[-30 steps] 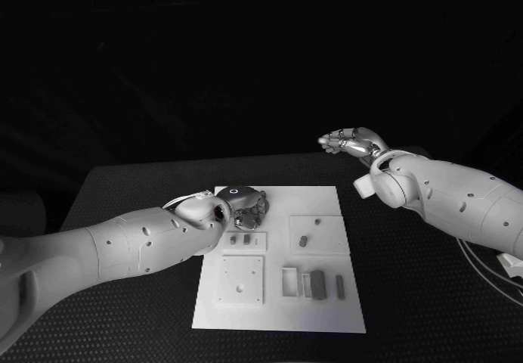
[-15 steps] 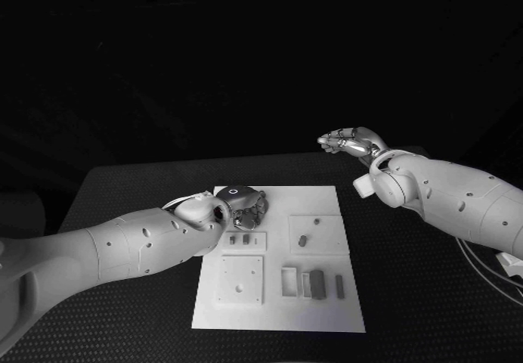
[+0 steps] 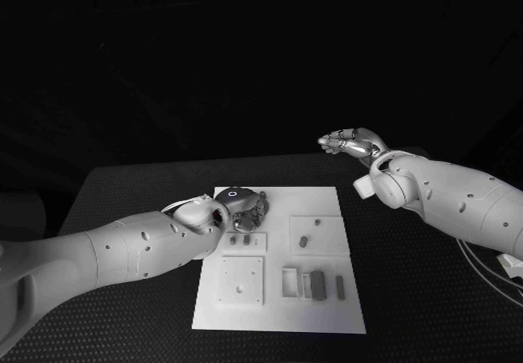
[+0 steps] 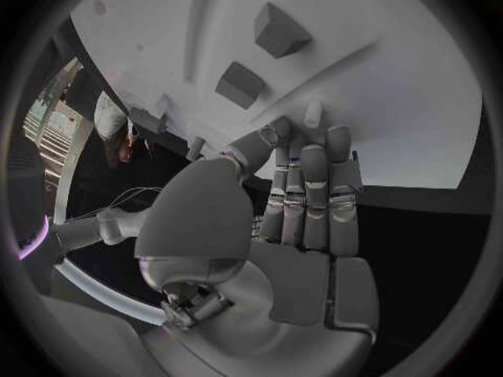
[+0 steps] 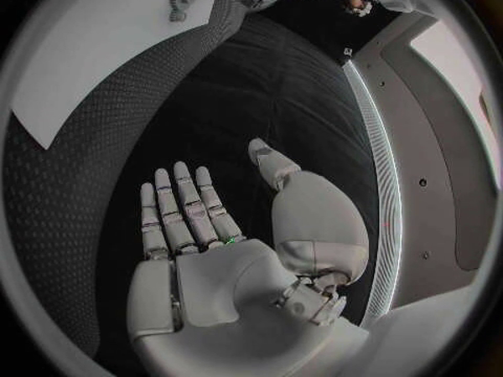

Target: Assemble the parts on the task board

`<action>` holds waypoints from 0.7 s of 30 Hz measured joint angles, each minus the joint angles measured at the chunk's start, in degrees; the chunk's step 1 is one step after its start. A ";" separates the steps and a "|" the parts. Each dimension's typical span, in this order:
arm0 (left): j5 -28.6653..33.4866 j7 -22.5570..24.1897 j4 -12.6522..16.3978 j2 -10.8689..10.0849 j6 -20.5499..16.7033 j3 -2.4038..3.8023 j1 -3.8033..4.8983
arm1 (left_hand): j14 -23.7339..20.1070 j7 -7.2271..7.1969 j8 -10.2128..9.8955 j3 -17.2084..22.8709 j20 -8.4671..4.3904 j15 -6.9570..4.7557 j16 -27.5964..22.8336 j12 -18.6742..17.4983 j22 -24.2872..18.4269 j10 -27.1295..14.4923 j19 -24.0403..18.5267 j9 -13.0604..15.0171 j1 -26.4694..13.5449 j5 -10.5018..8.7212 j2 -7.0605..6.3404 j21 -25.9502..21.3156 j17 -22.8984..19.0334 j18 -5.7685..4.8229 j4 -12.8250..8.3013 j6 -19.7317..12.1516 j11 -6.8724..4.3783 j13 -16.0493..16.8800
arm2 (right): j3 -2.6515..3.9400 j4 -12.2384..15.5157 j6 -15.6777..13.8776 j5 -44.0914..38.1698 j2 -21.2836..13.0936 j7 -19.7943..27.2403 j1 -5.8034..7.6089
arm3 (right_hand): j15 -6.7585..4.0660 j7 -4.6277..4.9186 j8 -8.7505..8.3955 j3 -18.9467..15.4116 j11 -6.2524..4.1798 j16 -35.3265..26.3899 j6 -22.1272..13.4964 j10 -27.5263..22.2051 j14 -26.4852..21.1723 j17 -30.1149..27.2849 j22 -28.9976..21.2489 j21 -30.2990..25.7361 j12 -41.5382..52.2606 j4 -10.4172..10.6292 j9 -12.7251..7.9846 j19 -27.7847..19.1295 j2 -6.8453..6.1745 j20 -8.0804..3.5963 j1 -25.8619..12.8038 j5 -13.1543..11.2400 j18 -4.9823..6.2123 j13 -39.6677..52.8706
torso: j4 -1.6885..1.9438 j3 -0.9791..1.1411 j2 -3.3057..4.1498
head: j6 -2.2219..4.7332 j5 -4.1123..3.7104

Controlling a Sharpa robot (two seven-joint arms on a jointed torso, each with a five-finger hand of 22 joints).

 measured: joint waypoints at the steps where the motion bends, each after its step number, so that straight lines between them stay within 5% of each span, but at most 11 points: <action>1: 0.02 0.05 0.04 -0.07 -0.12 -0.01 -0.03 | 0.01 0.00 0.00 0.06 0.00 0.00 0.00 0.00 0.00 0.05 0.00 0.05 0.07 0.00 -0.02 0.01 -0.02 0.00 0.06 0.00 0.04 0.01 | 0.00 0.00 0.00 0.00 -0.02 0.00 0.00 | 0.00 0.00 0.00 0.00 0.00 0.00 0.00 0.00 0.00 0.00 0.00 0.00 0.00 0.00 0.00 0.00 0.00 0.00 0.00 0.00 0.00 0.00 | 0.01 -0.01 0.00 | 0.01 0.00; 14: 1.01 0.65 0.78 -1.25 -2.28 -0.16 -0.33 | 0.82 -0.31 0.01 0.49 -0.39 -0.40 0.29 -0.02 0.04 0.50 0.42 0.19 -0.32 -0.22 0.60 1.03 -0.16 -0.04 0.19 0.31 -0.31 0.08 | 0.00 0.02 0.00 0.00 -0.02 0.00 0.00 | 0.00 0.00 0.00 0.00 0.00 0.00 0.00 0.00 0.00 -0.01 -0.07 0.00 0.00 0.00 -0.05 0.00 0.00 0.00 0.00 0.00 0.00 0.00 | 0.02 0.02 0.00 | 0.20 0.02; 21: 2.79 1.12 2.18 -2.31 -3.54 0.67 -0.32 | 0.83 -0.32 0.00 0.51 -0.30 -0.40 0.31 -0.06 0.04 0.51 0.50 0.16 -0.34 -0.22 0.62 1.11 -0.22 -0.05 0.21 0.30 -0.31 0.38 | 0.00 0.02 0.00 0.00 -0.17 0.00 0.00 | 0.00 0.00 0.00 0.00 0.00 0.00 0.00 0.00 0.00 -0.01 -0.14 0.00 0.00 0.00 -0.05 0.00 0.00 0.00 0.00 0.00 0.00 0.00 | 0.03 0.00 0.00 | 0.25 -0.03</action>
